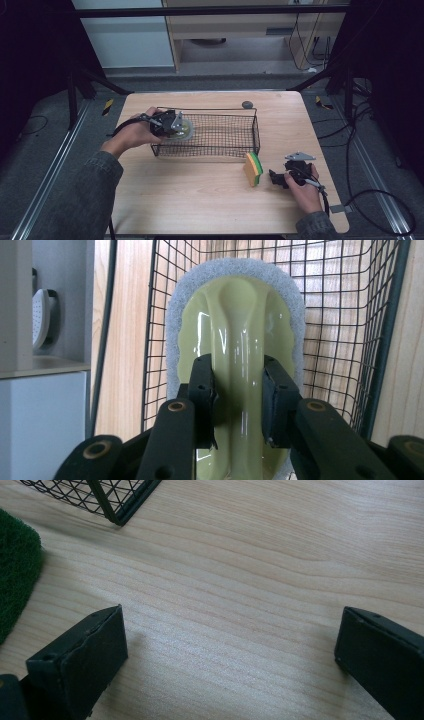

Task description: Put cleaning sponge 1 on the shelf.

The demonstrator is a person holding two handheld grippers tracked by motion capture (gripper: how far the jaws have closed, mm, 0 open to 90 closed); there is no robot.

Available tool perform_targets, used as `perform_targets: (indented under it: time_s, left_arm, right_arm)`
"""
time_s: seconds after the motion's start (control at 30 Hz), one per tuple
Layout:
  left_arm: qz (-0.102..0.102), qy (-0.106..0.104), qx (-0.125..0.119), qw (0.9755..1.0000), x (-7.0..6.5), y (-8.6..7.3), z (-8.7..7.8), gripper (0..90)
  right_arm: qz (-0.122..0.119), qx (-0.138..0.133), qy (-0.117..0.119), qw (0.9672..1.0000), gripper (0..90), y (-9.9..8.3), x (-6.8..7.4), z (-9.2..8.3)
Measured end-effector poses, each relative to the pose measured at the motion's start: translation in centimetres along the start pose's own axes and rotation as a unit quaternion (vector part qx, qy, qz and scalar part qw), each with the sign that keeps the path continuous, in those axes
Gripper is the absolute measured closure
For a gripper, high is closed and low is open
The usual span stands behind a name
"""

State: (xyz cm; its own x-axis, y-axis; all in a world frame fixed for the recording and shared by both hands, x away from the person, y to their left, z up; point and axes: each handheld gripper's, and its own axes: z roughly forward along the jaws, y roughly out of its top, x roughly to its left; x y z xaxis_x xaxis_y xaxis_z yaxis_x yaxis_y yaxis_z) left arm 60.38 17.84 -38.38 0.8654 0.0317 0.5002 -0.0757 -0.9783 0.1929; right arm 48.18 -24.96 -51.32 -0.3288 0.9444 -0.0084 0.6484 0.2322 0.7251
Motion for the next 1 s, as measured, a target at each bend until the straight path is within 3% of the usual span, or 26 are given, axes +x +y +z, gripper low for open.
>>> perform_targets:
  time_s: [1.0]
  left_arm:
    - [-0.021, -0.032, 0.018, 0.9991, -0.4, -0.4, 2.9, 70.3]
  right_arm:
    - [0.000, 0.000, 0.000, 1.0000, 0.7, 0.0, 0.0, 0.0]
